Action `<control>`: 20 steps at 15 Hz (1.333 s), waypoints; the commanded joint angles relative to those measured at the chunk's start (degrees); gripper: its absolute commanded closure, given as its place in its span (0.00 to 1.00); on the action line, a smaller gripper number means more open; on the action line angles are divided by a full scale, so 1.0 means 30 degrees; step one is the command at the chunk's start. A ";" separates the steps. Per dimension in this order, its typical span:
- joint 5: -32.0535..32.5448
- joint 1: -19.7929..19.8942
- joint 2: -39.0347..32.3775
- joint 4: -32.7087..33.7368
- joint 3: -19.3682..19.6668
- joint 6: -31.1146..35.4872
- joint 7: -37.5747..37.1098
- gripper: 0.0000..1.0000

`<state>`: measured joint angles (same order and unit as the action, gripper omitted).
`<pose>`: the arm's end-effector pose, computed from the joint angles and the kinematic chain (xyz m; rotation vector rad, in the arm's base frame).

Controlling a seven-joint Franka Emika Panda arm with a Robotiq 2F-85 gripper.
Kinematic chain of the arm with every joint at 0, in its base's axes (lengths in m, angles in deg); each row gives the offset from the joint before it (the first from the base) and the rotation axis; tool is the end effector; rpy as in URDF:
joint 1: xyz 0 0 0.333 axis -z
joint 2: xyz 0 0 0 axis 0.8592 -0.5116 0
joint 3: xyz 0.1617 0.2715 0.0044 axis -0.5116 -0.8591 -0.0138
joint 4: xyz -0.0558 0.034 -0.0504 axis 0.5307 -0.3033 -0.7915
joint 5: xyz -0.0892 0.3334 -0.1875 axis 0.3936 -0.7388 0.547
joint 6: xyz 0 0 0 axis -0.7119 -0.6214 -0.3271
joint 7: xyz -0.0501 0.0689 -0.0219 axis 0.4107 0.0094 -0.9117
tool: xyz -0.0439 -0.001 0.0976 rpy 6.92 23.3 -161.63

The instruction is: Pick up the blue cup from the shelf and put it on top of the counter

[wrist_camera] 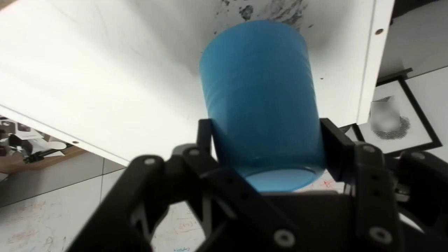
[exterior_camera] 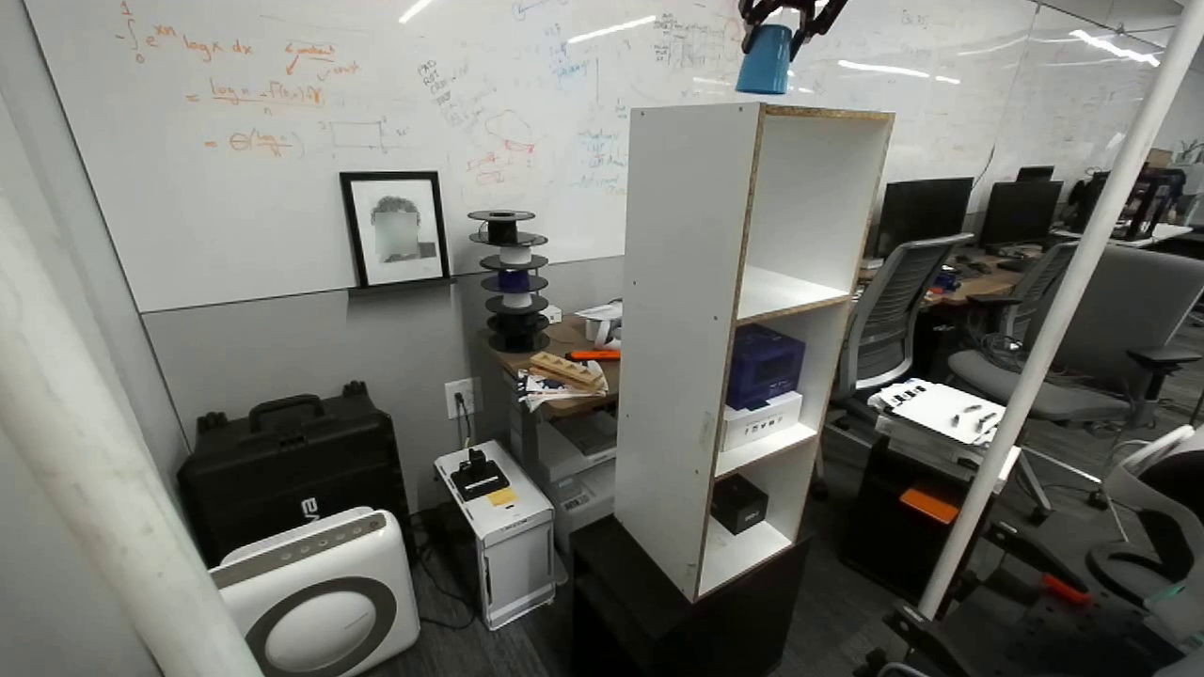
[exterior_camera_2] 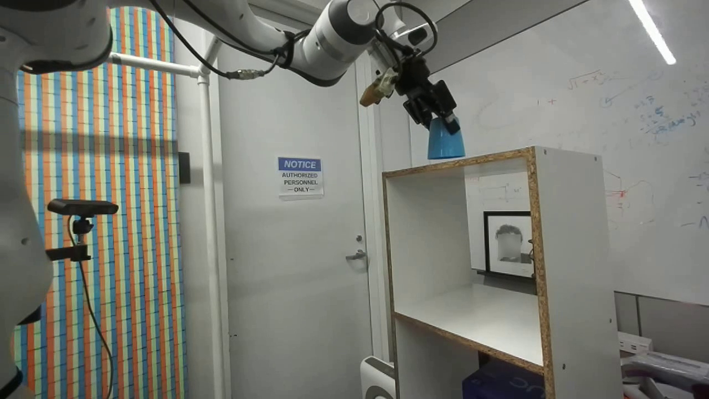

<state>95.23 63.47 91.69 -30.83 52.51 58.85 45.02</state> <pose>0.5883 -0.0501 0.6781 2.8727 -0.6195 0.9678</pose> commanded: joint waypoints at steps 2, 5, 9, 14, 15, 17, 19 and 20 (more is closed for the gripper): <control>0.0973 -0.0184 -0.0921 0.2083 0.0264 -0.2012 -0.1316 0.05; 0.0624 -0.0307 -0.0760 0.2388 0.0251 -0.2818 -0.1360 0.00; -0.1096 -0.0858 0.0692 0.1860 -0.0144 -0.4234 -0.0475 0.00; -0.4253 -0.1752 0.3035 0.0927 -0.0777 -1.0307 0.0751 0.00; -0.4438 -0.1855 0.3584 0.0508 -0.0881 -1.1749 0.0849 0.00; -0.4876 -0.1985 0.4423 -0.0127 -0.1022 -1.4521 0.0984 0.00; -0.4734 -0.1972 0.5288 -0.1081 -0.1182 -1.6342 0.1247 0.00; -0.4550 -0.1920 0.5588 -0.1513 -0.1226 -1.7095 0.1390 0.00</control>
<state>82.05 57.54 104.23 -30.60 49.11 12.34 47.24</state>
